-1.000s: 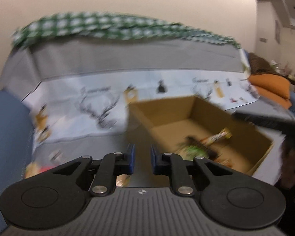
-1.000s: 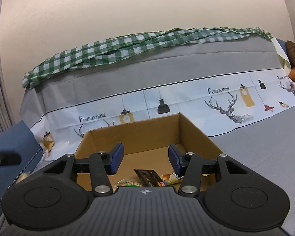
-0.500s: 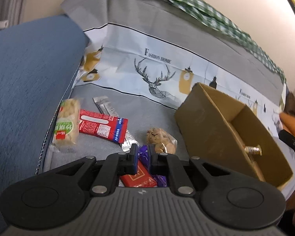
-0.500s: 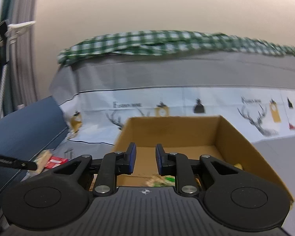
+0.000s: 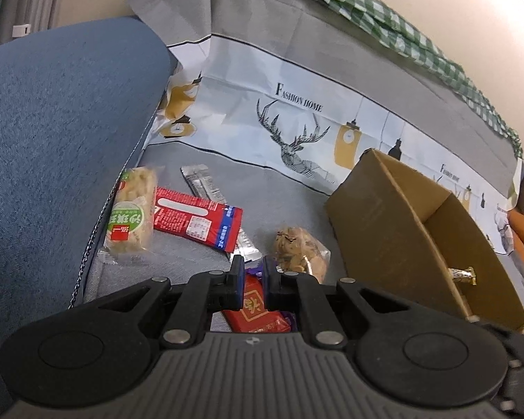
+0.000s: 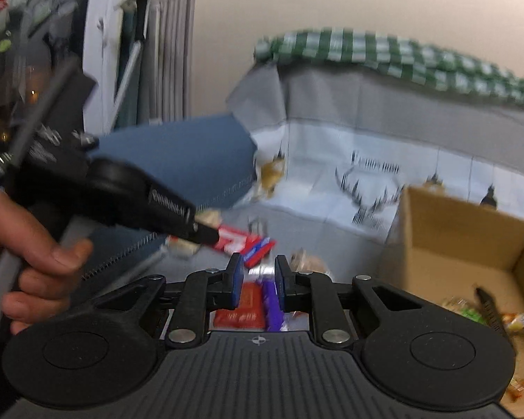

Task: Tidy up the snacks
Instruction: 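Move both grippers from the box back to the snack pile, then lower left gripper over red square packet while right gripper lowers over purple chocolate bar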

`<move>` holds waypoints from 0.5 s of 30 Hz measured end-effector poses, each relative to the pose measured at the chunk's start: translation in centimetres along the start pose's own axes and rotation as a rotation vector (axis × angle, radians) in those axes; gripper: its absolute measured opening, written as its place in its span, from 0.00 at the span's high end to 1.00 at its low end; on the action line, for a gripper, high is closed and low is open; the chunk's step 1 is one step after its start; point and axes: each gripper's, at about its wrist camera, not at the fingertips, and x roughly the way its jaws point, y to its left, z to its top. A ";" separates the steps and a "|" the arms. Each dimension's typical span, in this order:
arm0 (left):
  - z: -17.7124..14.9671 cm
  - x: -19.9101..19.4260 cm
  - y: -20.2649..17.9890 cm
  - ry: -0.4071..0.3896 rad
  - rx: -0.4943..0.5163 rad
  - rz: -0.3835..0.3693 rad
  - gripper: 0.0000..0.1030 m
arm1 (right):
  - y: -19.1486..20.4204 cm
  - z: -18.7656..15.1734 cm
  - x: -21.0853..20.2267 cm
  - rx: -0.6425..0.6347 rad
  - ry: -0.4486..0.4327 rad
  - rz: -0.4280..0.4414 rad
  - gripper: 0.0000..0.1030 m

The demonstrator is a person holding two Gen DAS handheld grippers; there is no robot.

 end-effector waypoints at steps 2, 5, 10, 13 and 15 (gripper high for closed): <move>0.0 0.4 0.0 0.008 -0.003 0.012 0.88 | -0.1 -0.3 1.8 0.031 0.058 0.011 0.80; 0.1 1.1 0.3 0.033 -0.016 0.027 0.88 | 0.5 -0.7 4.1 0.041 0.103 -0.002 0.80; 0.1 2.2 0.5 0.076 -0.015 0.062 0.85 | 0.4 -1.4 6.9 0.073 0.186 -0.085 0.78; 0.0 2.4 0.6 0.076 -0.016 0.069 0.82 | -0.5 -1.8 8.5 0.126 0.248 -0.109 0.74; 0.0 2.5 0.5 0.083 -0.012 0.075 0.77 | -0.9 -2.3 9.4 0.155 0.282 -0.102 0.74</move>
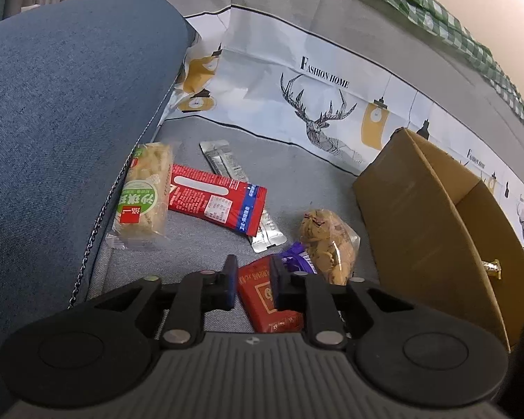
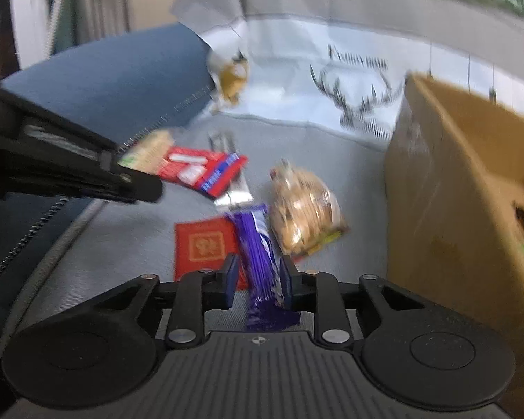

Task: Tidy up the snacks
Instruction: 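Lower left gripper over red square packet while right gripper lowers over purple chocolate bar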

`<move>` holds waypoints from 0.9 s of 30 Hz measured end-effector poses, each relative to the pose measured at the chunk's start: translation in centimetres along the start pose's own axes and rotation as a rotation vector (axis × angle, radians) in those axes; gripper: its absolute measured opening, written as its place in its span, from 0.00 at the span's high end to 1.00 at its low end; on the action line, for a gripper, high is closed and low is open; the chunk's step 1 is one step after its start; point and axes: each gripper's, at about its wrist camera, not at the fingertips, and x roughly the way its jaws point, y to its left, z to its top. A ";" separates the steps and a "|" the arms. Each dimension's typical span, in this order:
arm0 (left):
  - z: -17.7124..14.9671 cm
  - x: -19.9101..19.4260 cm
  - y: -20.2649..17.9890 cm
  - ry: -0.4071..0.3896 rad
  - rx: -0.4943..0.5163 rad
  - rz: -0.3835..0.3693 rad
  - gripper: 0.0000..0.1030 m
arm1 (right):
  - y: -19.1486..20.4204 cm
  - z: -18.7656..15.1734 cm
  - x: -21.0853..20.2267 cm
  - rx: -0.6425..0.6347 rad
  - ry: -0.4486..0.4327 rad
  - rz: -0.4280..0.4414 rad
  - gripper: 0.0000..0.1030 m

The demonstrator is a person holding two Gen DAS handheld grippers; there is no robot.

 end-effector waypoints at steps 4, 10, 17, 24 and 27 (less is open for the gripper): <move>0.0 0.4 -0.2 0.017 0.016 0.019 0.75 | -0.4 -0.4 1.3 0.035 0.047 0.008 0.74; -0.3 1.7 -0.8 0.078 0.051 0.050 0.67 | -0.3 -0.7 -0.1 0.036 0.050 0.027 0.83; -1.1 3.5 -2.5 0.114 0.141 0.065 0.39 | 0.4 -2.9 -3.6 -0.022 0.150 -0.044 0.83; -1.9 4.9 -4.1 0.131 0.227 0.112 0.23 | 0.0 -3.4 -4.7 0.028 0.143 0.019 0.72; -2.1 5.6 -4.5 0.128 0.241 0.119 0.21 | -0.2 -3.2 -4.0 0.039 0.146 0.031 0.72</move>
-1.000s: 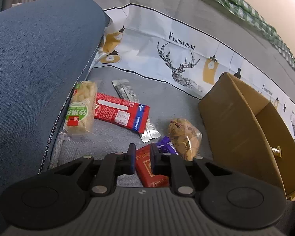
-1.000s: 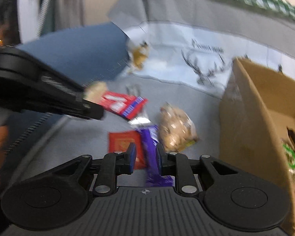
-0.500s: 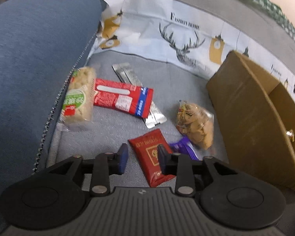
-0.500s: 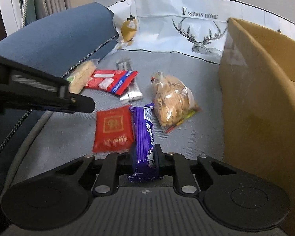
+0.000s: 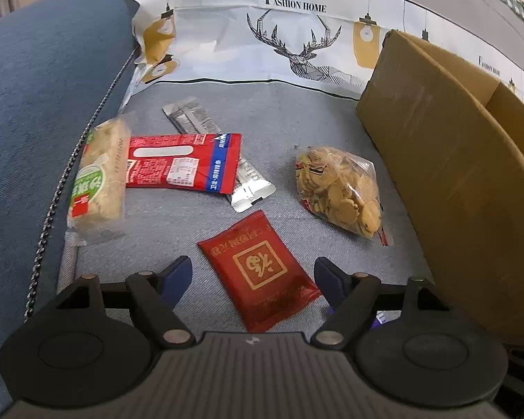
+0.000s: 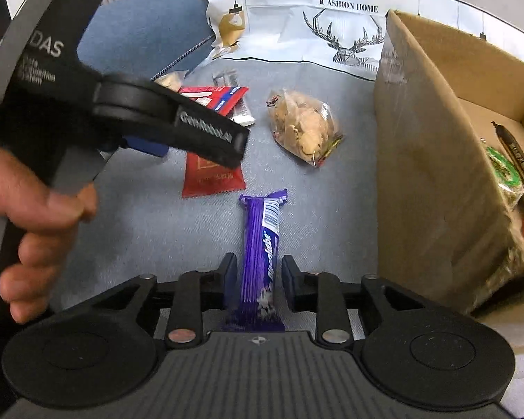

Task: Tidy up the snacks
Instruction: 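Lower left gripper over red square packet while right gripper lowers over purple chocolate bar, then close left gripper on the red packet while right gripper closes on the purple bar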

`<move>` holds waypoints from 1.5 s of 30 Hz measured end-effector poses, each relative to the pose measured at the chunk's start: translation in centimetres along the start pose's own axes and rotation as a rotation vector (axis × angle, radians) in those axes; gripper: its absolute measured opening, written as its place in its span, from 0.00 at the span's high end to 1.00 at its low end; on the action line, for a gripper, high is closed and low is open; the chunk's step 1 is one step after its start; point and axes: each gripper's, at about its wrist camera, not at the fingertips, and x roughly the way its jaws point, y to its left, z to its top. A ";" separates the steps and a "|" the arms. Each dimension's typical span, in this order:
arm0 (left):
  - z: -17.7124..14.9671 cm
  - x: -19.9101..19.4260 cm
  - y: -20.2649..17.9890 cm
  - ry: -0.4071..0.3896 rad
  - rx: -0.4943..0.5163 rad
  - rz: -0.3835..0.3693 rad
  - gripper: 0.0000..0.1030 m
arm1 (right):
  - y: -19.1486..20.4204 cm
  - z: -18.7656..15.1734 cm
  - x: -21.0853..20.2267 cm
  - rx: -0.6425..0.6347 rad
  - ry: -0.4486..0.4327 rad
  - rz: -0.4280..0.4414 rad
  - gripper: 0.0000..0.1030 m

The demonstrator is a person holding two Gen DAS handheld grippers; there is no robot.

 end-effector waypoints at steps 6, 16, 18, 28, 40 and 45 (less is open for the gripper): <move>-0.1 1.6 -1.4 -0.005 0.029 0.041 0.19 | 0.1 0.1 0.7 -0.009 0.010 0.004 0.71; 0.0 0.0 -1.3 -0.046 0.073 0.056 0.55 | 0.5 0.0 0.6 -0.036 -0.005 -0.012 0.82; 0.1 -0.6 -1.1 -0.022 0.077 0.042 0.55 | 0.4 0.0 0.4 -0.028 -0.006 -0.004 0.83; -1.2 -3.4 2.0 0.141 0.031 -0.061 0.54 | 0.6 -0.2 -0.6 -0.017 0.002 0.030 0.83; -1.6 -2.1 2.9 0.226 0.002 -0.054 0.51 | 0.5 -0.5 -0.3 -0.015 0.029 0.043 0.82; -1.8 -2.1 2.3 0.230 0.047 -0.030 0.49 | 0.6 -0.5 -0.1 -0.022 0.026 0.043 0.82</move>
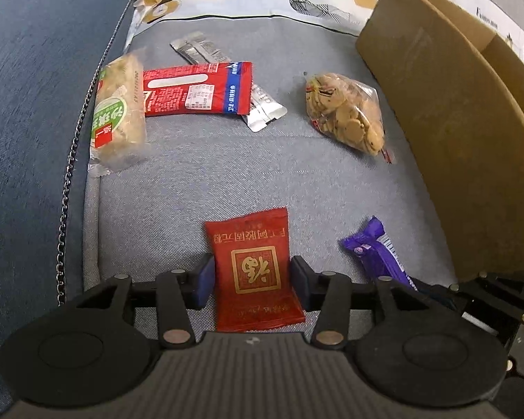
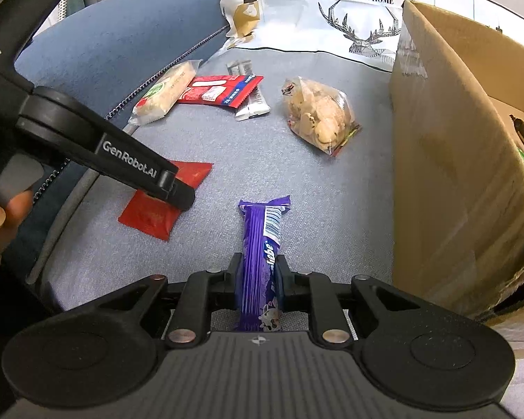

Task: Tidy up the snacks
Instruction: 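Close left gripper on the red packet while right gripper closes on the purple bar, then lift the red packet with left gripper while right gripper carries the purple bar over the box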

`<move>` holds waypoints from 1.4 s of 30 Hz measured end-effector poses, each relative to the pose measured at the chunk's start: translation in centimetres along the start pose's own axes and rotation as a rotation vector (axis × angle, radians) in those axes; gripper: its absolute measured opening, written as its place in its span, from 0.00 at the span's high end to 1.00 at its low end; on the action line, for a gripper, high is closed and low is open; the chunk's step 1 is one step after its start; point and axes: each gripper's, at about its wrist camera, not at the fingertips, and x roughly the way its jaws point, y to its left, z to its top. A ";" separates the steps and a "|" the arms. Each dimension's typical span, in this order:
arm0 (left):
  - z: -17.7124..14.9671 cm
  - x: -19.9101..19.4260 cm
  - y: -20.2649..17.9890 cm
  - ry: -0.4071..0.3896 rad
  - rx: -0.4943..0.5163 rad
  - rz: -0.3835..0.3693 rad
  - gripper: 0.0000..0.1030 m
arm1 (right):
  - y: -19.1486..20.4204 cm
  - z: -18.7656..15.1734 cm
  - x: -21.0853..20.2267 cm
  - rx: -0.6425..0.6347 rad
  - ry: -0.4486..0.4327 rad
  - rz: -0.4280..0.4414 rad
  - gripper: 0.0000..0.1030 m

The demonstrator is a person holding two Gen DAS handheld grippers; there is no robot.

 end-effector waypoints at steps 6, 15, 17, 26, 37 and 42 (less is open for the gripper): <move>-0.1 0.1 -0.4 0.006 0.029 0.012 0.47 | 0.0 0.0 0.0 -0.004 -0.001 -0.002 0.82; 0.0 0.4 -0.6 0.009 0.047 0.019 0.47 | -0.1 0.0 0.0 -0.002 -0.005 -0.011 0.82; 0.0 0.4 -0.6 0.009 0.048 0.021 0.47 | -0.2 0.0 0.0 -0.001 -0.006 -0.015 0.82; -0.1 0.1 -0.3 -0.006 0.034 0.023 0.53 | 0.0 0.0 -0.3 -0.014 -0.028 -0.024 0.84; -0.5 -2.1 -0.1 -0.124 0.013 -0.008 0.54 | 0.3 0.0 -1.8 -0.049 -0.110 -0.052 0.84; -0.8 -3.6 -0.9 -0.215 0.033 0.013 0.54 | 0.7 -0.2 -2.5 -0.083 -0.141 -0.062 0.84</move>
